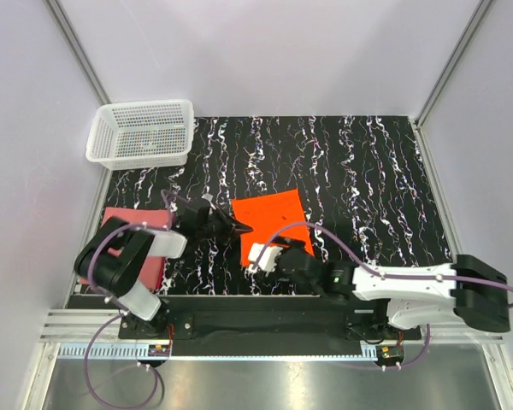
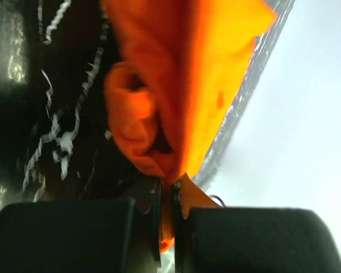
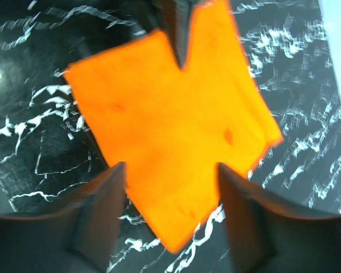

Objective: Fold and stack the t-shirts
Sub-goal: Neatly place the folded tshirt to the corner

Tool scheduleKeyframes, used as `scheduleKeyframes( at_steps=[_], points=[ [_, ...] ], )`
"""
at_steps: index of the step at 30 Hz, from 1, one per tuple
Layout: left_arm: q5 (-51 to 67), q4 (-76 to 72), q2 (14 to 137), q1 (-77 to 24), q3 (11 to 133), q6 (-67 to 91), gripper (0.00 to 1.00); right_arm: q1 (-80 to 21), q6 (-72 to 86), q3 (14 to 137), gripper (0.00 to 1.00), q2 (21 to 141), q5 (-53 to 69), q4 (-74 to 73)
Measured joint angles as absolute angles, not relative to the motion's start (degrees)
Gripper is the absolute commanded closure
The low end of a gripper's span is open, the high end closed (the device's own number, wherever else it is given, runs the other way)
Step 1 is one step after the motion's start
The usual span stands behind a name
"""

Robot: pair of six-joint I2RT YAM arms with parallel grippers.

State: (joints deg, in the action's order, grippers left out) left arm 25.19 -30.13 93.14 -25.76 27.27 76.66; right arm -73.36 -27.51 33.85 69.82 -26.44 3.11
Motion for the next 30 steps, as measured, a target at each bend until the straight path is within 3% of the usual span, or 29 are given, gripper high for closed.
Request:
scheduleKeyframes(
  at_steps=[5,12,17,30],
  points=[
    [14.48,-18.04,75.92,-28.38,26.37,69.58,1.00,-73.36,-17.52,33.74,0.10,58.92,-29.93,-2.33],
    [-5.17,2.42,60.93,-29.82,29.08,65.91,1.00,-73.38,-9.50,33.71,0.08,46.50,-31.48,-7.05],
    [-14.50,15.35,61.73,-26.55,35.86,65.12,1.00,-73.38,-8.71,33.74,0.07,41.54,-33.36,-10.15],
    [-20.64,30.65,74.02,-13.87,55.59,62.46,1.00,-73.38,-6.96,33.74,0.07,39.20,-35.09,-15.35]
  ],
)
